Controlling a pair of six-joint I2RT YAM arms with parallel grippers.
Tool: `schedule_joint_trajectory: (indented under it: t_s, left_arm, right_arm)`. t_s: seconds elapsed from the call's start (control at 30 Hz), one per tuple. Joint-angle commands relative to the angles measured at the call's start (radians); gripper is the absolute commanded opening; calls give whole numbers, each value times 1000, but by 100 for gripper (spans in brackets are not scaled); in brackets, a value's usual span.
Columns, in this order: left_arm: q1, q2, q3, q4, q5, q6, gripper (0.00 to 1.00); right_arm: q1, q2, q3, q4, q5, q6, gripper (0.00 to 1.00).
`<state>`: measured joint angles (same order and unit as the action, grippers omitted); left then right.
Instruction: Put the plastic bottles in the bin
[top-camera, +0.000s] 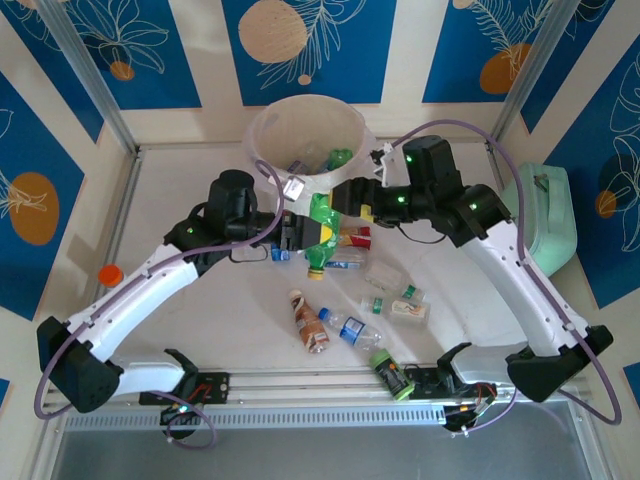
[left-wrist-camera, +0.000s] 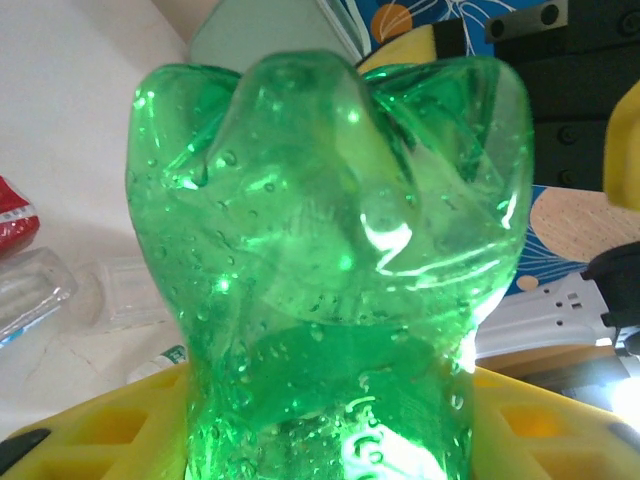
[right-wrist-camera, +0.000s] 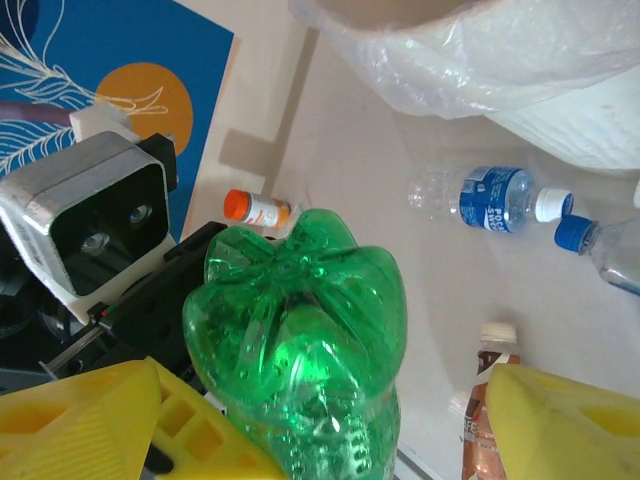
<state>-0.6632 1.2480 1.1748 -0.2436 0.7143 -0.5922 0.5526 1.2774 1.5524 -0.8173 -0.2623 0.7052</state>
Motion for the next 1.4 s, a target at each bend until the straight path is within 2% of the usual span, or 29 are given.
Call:
schedule_joint_trajectory:
  t_s: [0.0,0.47,0.67,0.87,1.03,1.17,1.27,1.37]
  left_arm:
    - [-15,2,38,-3,59,31,52]
    - [-15,3,39,35,76,15,52]
    - [-15,8,37,44,68,13,53]
    - [-13,11,40,53,40,15,57]
    - [-15,16,34,71,22,5,67]
    - [-13,4,19,86,1,-3,90]
    - [-13,-23,-15,113,-11,-17,100]
    - [-14,-46,-58,156,-7,-60,100]
  right_arm:
    - [28,29,32,-15,-7,-29,85]
    - [56,54,-5,51,-30,10,80]
    - [59,31,-53,90,-25,42,73]
    - [52,21,-51,90,-9,50,64]
    - [36,11,-51,98,-1,65,60]
    - [9,-1,-54,105,10,80,59]
    - [-27,-14,-50,116,18,100,59]
    - [-79,-28,-53,150,6,132,58]
